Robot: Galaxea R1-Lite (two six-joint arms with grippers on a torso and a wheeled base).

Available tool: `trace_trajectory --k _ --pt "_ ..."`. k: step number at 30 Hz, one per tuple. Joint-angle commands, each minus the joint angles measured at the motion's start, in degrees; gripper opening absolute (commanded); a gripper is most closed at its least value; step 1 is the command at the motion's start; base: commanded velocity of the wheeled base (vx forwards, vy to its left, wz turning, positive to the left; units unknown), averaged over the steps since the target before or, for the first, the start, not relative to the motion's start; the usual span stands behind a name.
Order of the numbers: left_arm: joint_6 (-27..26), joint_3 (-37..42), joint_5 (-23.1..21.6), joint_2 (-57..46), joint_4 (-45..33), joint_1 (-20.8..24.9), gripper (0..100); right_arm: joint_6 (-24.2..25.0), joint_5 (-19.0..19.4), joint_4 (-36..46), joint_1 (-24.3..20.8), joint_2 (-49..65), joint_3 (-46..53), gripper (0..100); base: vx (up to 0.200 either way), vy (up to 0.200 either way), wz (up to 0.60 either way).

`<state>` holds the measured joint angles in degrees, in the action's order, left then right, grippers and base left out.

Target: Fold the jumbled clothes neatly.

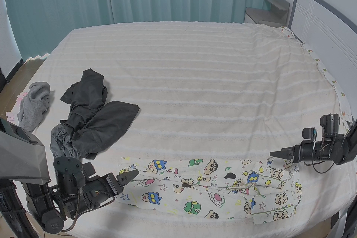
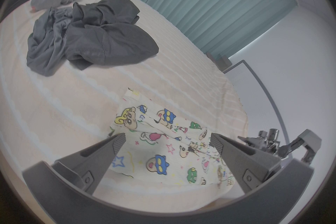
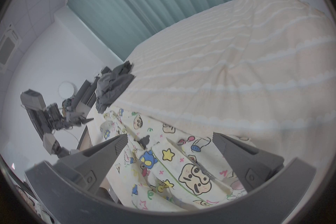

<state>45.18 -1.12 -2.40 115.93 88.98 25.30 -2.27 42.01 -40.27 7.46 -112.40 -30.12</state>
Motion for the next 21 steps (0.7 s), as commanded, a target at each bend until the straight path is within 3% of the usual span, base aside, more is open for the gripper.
trace_trajectory --k 1,21 --pt "2.37 0.68 -1.55 -2.91 0.23 0.02 100 -4.94 0.00 0.45 -1.31 -7.05 0.24 100 0.000 0.000 0.00" --pt "2.72 0.68 -1.47 -2.38 0.14 0.02 100 -7.75 1.15 0.10 3.35 -12.50 1.03 100 0.000 0.000 0.00"
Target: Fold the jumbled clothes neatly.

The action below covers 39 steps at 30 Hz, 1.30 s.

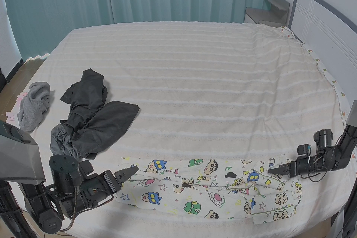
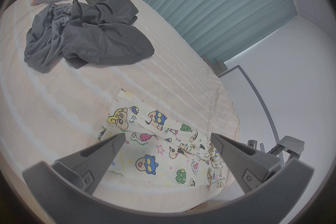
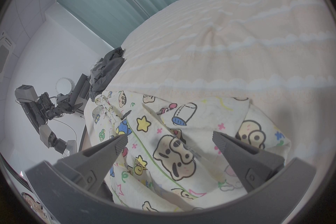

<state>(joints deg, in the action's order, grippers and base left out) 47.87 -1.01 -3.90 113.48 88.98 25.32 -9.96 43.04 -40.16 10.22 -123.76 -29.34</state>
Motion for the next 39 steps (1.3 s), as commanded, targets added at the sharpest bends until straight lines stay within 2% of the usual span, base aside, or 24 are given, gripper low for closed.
trace_trajectory --k 1,12,13,26,39 --pt "0.03 0.57 0.03 0.34 0.14 -0.01 100 -0.68 0.55 -0.01 0.68 -0.78 0.69 100 0.000 0.000 0.00" --pt "0.03 0.57 0.03 0.34 0.14 -0.10 100 -2.70 0.72 -0.10 -1.25 -0.17 2.80 100 0.000 0.000 0.00" --pt "0.03 0.57 0.12 0.34 0.14 -0.10 100 -2.70 0.72 -0.10 -1.25 -0.17 2.71 0 0.000 0.000 0.00" --pt "0.03 0.57 0.12 0.16 0.14 -0.10 100 -2.78 0.72 -0.10 -1.43 4.67 6.05 0 0.000 0.000 0.00" --pt "0.12 0.57 1.62 -0.19 0.14 -0.01 100 -2.52 0.55 -0.10 -4.33 11.52 5.70 0 0.000 0.000 0.00"
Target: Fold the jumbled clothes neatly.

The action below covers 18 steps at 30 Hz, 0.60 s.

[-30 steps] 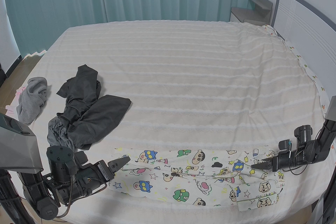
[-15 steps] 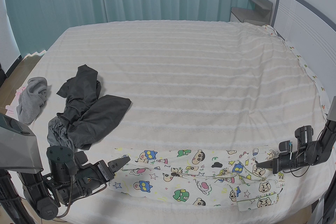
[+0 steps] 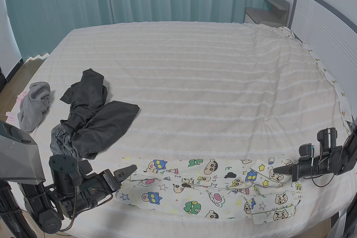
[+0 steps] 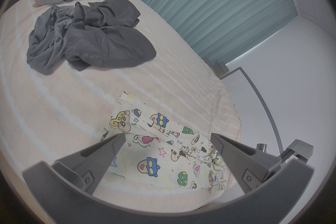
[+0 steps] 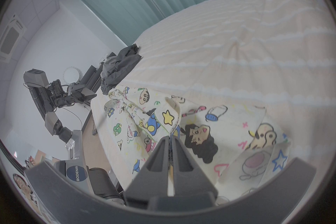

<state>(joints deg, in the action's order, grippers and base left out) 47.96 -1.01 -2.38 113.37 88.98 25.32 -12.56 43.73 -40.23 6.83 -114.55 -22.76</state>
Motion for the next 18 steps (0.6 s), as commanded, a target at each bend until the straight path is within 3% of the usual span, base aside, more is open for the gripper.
trace_trajectory --k 1,18 --pt "0.03 0.57 0.09 -0.17 0.14 0.08 100 0.08 -0.31 0.15 -1.20 2.41 -1.41 0 0.000 0.000 0.00" --pt "0.03 0.57 0.00 0.36 0.14 0.17 100 0.78 -4.88 12.28 -4.89 -6.12 -20.48 0 0.000 0.000 0.00"
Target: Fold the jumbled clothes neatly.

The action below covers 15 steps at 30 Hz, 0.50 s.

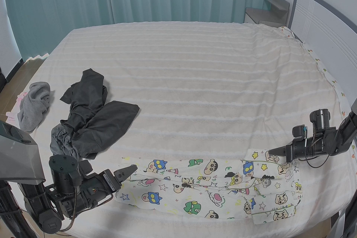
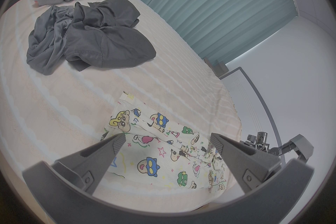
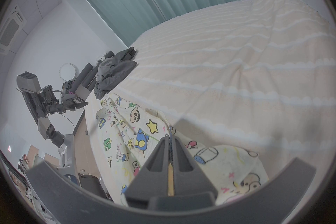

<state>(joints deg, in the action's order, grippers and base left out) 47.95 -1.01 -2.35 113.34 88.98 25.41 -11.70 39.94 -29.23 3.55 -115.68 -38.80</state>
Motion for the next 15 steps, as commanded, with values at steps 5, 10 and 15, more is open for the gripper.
trace_trajectory --k 5,10,15 --pt "0.04 0.57 -0.02 0.31 0.14 0.08 100 -0.07 -1.18 1.64 -2.23 -9.13 -8.04 0 0.000 0.000 0.00" --pt "0.04 0.57 -0.11 0.48 0.14 0.17 100 0.19 -1.18 1.72 -2.76 -10.27 -9.71 0 0.000 0.000 0.00" --pt "0.04 0.57 -0.02 0.48 0.14 0.17 100 0.54 -1.35 1.72 -2.76 -10.62 -9.71 0 0.000 0.000 0.00"
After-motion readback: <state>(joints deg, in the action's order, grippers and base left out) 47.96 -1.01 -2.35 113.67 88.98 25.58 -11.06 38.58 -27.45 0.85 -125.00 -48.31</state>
